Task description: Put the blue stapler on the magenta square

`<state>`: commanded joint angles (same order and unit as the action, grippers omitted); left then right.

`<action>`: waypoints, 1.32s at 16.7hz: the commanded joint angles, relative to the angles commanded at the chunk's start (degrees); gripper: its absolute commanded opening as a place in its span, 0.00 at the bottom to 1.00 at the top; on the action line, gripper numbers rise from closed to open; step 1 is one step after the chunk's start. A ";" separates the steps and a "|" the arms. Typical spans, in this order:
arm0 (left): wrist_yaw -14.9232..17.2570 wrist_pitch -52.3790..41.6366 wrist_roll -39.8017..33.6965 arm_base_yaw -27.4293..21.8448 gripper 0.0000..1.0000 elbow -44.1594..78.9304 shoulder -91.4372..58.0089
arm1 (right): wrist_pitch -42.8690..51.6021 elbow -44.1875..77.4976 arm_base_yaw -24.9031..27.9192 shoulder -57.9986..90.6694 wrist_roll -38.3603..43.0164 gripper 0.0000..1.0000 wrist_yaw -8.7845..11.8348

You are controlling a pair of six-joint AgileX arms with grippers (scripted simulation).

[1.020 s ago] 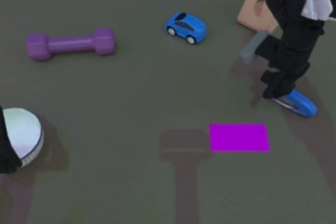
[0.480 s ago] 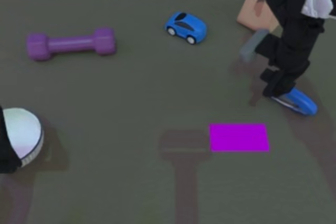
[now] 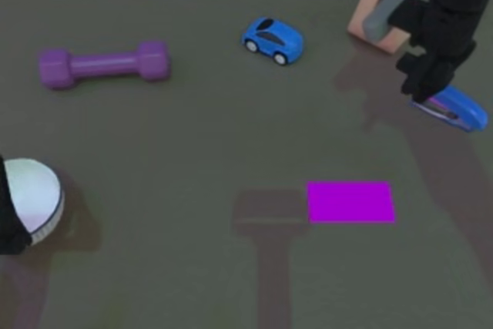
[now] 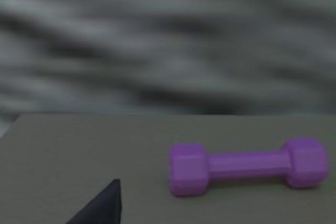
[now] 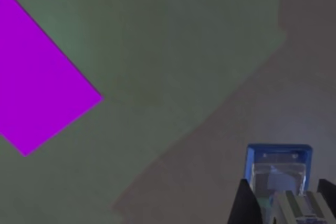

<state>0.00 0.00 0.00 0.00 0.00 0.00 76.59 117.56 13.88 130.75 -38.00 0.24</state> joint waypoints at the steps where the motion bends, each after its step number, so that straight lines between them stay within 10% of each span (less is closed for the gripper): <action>1: 0.00 0.00 0.00 0.00 1.00 0.00 0.00 | 0.81 0.72 0.02 -0.35 0.01 0.00 0.00; 12: 0.00 0.00 0.00 0.00 1.00 0.00 0.00 | -3.00 1.10 0.85 -2.27 12.24 0.00 -1.86; 22: 0.00 0.00 0.00 0.00 1.00 0.00 0.00 | -10.86 -6.22 3.84 -9.18 75.91 0.00 -5.78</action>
<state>0.00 0.00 0.00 0.00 0.00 0.00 65.73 111.34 17.72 121.57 37.91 -5.55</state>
